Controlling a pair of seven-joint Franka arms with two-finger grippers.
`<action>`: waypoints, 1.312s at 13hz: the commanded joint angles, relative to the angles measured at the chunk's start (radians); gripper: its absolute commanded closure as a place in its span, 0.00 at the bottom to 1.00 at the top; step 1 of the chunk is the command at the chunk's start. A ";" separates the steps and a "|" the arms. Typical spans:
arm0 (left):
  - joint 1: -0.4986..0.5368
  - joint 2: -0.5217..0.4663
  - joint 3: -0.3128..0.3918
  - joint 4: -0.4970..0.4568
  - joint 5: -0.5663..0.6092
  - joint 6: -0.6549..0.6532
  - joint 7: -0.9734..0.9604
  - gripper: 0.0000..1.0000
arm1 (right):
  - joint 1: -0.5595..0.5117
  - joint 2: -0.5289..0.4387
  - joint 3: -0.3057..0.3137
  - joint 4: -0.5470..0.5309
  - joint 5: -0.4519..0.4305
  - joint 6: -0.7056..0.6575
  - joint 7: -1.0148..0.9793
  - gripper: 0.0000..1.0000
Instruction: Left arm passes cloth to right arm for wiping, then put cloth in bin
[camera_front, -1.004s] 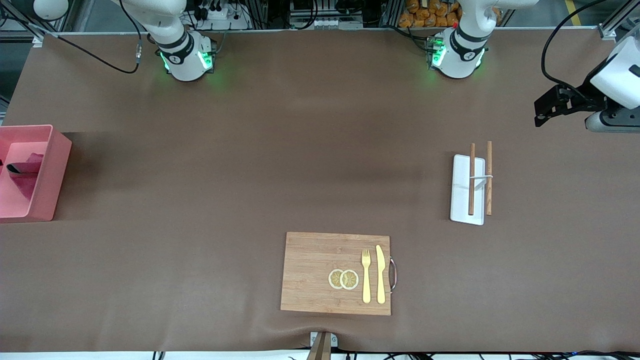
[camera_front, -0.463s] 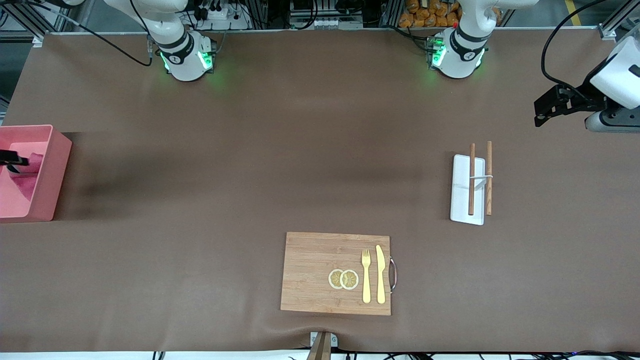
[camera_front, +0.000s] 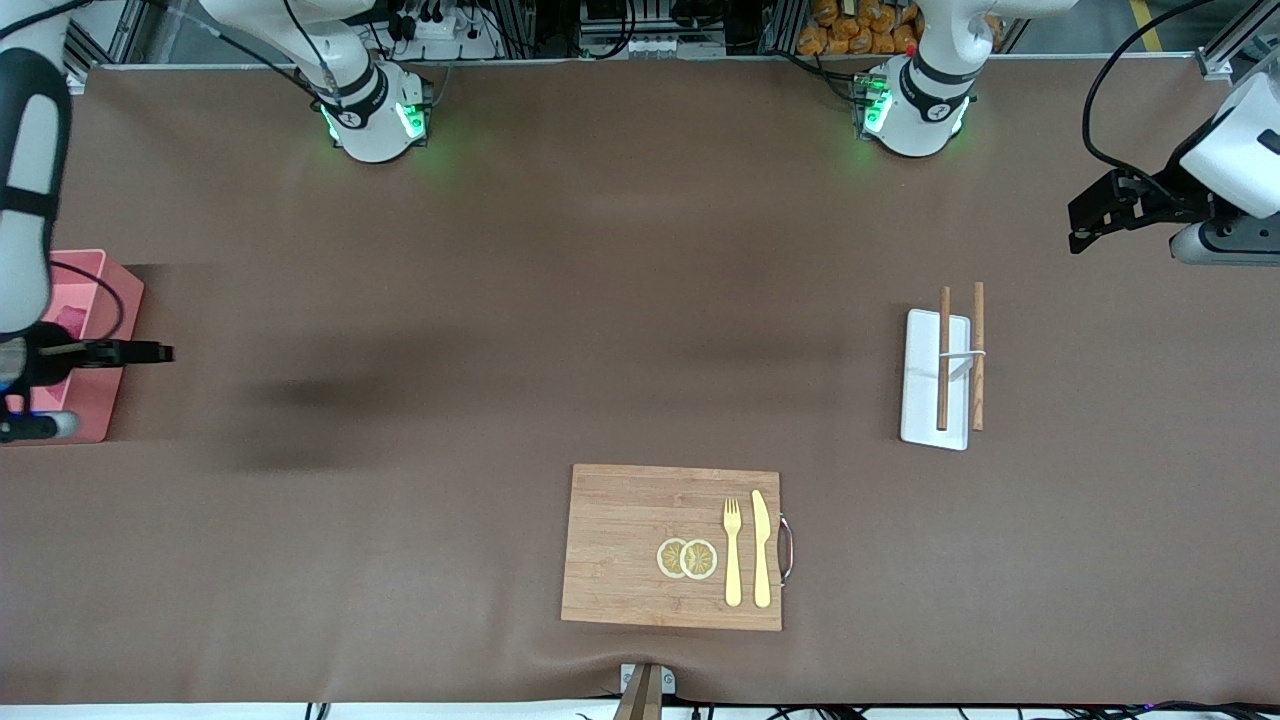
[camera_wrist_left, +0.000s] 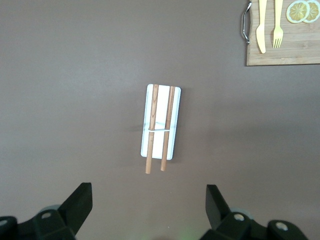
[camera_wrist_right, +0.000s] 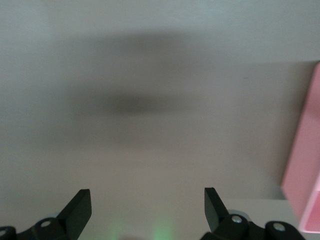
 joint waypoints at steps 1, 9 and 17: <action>-0.002 0.001 0.004 0.008 -0.021 0.004 -0.014 0.00 | 0.090 -0.190 -0.006 -0.240 0.022 0.154 0.130 0.00; -0.002 0.001 0.004 0.008 -0.021 0.004 -0.012 0.00 | 0.164 -0.385 -0.003 -0.305 -0.139 0.251 0.230 0.00; -0.001 0.001 0.004 0.008 -0.021 0.004 -0.014 0.00 | 0.202 -0.378 0.001 -0.217 -0.174 0.180 0.224 0.00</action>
